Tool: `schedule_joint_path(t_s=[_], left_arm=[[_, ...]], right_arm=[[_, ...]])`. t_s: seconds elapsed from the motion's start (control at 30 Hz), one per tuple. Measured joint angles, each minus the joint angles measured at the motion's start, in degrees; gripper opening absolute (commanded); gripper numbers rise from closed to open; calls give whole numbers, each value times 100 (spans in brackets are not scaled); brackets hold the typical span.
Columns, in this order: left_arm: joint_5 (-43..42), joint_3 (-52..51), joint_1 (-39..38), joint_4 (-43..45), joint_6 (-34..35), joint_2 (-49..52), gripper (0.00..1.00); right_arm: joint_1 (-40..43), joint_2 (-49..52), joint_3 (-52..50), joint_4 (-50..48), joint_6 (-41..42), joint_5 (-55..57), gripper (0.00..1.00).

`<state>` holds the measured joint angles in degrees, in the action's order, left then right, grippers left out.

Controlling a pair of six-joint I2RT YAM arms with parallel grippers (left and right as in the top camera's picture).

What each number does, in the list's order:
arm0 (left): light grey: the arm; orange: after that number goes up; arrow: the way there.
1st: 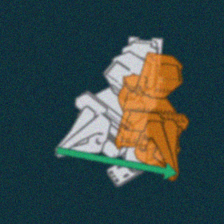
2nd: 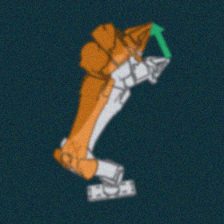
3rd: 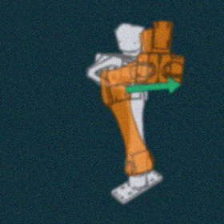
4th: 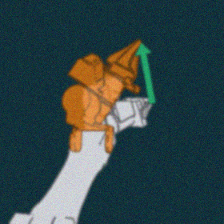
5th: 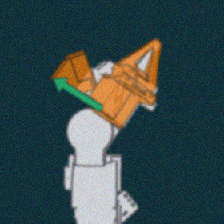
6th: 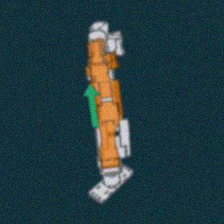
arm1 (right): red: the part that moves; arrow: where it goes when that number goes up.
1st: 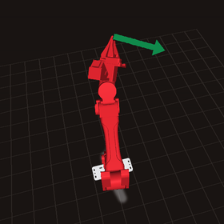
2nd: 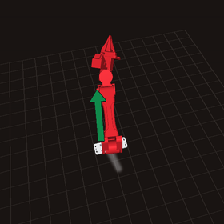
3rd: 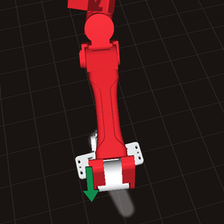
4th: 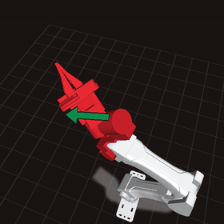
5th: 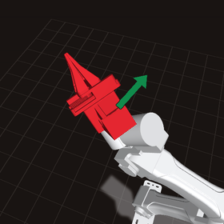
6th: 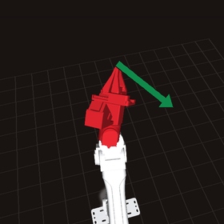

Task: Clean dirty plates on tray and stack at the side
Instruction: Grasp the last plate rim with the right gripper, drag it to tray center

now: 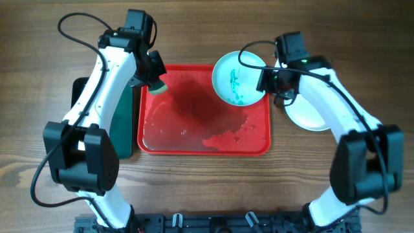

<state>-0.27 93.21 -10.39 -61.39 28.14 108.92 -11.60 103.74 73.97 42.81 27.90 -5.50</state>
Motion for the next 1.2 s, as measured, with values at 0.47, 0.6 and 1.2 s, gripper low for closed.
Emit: schedule_joint_path(t_s=[0.47, 0.6, 1.2], left_arm=[[0, 0, 0, -13, 2, 0, 4], [0, 0, 0, -13, 0, 0, 4], [0, 0, 0, -15, 2, 0, 4]], right_arm=[[-444, 909, 0, -175, 186, -2, 5], [-455, 968, 2, -31, 120, -240, 4], [-870, 240, 114, 251, -76, 162, 34]])
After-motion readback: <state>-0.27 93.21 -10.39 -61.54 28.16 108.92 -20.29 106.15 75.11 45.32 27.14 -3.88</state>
